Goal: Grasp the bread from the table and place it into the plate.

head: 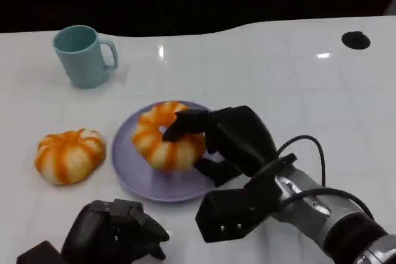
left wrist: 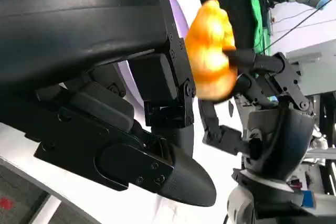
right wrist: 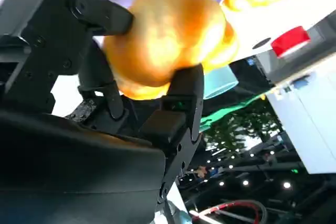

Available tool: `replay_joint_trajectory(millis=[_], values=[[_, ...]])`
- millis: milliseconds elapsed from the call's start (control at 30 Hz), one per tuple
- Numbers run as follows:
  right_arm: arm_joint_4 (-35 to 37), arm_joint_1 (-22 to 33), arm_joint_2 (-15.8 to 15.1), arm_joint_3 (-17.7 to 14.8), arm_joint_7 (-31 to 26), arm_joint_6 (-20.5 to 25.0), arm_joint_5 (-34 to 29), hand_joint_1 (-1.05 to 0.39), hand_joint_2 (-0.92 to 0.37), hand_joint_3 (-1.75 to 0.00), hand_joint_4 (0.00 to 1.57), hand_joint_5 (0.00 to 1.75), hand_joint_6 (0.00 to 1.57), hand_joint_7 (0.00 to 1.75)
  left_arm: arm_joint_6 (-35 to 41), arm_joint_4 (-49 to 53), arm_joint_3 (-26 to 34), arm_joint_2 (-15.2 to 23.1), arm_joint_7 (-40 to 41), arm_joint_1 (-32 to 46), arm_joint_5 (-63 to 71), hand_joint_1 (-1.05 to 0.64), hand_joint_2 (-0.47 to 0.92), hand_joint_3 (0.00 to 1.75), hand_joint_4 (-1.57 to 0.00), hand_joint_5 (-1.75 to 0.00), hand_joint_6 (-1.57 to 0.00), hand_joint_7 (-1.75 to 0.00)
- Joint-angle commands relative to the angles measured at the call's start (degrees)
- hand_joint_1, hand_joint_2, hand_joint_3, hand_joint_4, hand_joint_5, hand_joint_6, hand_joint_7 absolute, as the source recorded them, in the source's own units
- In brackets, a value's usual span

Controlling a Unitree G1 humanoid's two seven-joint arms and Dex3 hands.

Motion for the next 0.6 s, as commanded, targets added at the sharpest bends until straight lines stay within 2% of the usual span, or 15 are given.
replay_joint_trajectory(millis=[33,100,167,233,300,467,600], values=[[-1.4,-0.7,-1.3,1.1,4.8,3.4,-0.2,-0.25,-0.57,-0.67,0.35,0.47,0.59,0.02,0.0,-0.1,0.5,0.5,1.1,0.2,0.4,-1.05,0.89,0.00,-1.25,-0.94,-1.36,-0.58],[-2.8,0.0,-1.9,1.0,6.9,4.2,0.5,-0.28,-0.64,-0.51,0.22,0.44,0.48,0.01,0.2,-0.3,0.4,0.6,1.1,0.3,0.4,-1.05,0.89,0.00,-1.25,-0.94,-1.36,-0.58],[-4.9,0.9,-2.6,0.8,9.6,5.2,1.3,-0.35,-0.79,-0.25,0.06,0.48,0.38,0.00,0.1,-0.5,0.3,0.7,1.1,0.4,0.4,-1.05,0.89,0.00,-1.25,-0.94,-1.36,-0.58],[-7.5,1.9,-3.3,0.6,12.4,6.3,1.9,-0.39,-0.87,-0.13,0.01,0.44,0.34,0.00,0.0,-0.5,0.3,0.7,0.8,0.4,0.1,-1.05,0.89,0.00,-1.25,-0.94,-1.36,-0.58],[-10.3,3.0,-4.2,0.4,15.0,7.1,2.4,-0.44,-0.91,-0.09,0.00,0.37,0.29,0.00,-0.2,-0.2,0.4,0.6,0.9,0.3,0.2,-1.05,0.89,0.00,-1.24,-0.94,-1.35,-0.58],[-17.9,6.3,-6.5,-0.5,19.5,8.7,3.7,-0.50,-0.92,-0.11,0.00,0.33,0.27,0.00,-0.1,-0.2,0.4,0.6,0.8,0.2,0.0,-1.05,0.88,0.00,-1.24,-0.94,-1.35,-0.58],[-24.1,9.9,-8.4,-2.2,21.4,7.7,5.9,-0.48,-0.92,-0.07,0.00,0.52,0.32,0.02,0.3,-0.3,0.3,0.5,0.7,0.1,-0.1,-1.05,0.88,0.00,-1.25,-0.95,-1.36,-0.59]])
